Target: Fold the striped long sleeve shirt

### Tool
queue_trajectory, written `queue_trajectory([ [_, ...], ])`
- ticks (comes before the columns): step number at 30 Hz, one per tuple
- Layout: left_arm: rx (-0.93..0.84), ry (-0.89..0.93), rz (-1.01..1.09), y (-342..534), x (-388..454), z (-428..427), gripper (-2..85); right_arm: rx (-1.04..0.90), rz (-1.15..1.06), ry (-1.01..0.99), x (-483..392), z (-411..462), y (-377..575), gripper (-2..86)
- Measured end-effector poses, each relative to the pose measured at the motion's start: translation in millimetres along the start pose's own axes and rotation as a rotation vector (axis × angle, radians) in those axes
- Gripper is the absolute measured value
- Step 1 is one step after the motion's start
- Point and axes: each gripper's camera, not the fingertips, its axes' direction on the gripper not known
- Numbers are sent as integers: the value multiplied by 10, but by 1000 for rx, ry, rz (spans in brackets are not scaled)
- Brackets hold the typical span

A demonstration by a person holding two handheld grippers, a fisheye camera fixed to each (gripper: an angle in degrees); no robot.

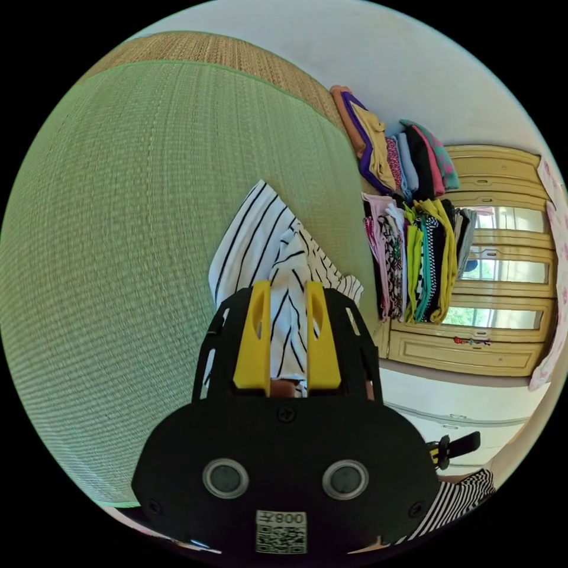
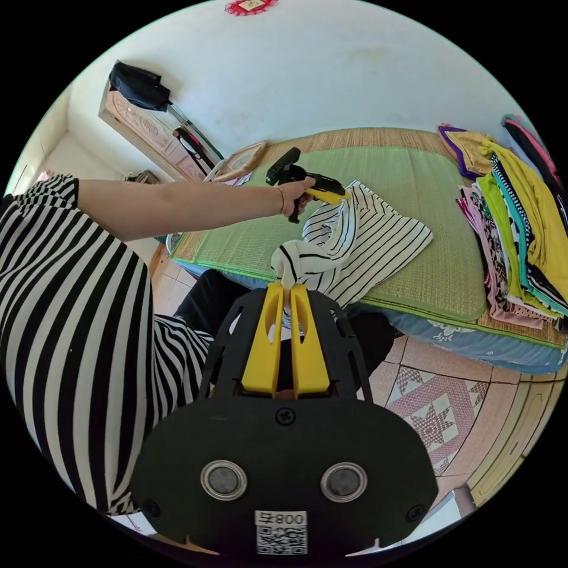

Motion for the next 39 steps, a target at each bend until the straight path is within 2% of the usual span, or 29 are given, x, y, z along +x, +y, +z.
queue_trajectory([
  [5, -32, 47, 14, 154, -415, 22, 23, -24, 5, -32, 163, -14, 204, 16],
  [8, 10, 155, 16, 377, -733, -137, 14, -22, 9, -35, 229, -72, 329, 16],
  [14, 169, 397, 57, 1098, -1366, -756, 8, 41, -17, 25, 225, -405, 583, 16],
  [19, 374, 555, 128, 2087, -1950, -1573, 7, 155, -53, 111, 151, -857, 777, 17],
  [26, 651, 614, 241, 3576, -2665, -2588, 7, 399, -140, 239, -112, -1701, 1052, 18],
  [30, 820, 628, 359, 4511, -2993, -3153, 7, 538, -198, 209, -288, -2108, 1180, 19],
  [39, 1039, 505, 683, 6166, -3174, -3981, 6, 788, -382, 239, -950, -2845, 1402, 19],
])
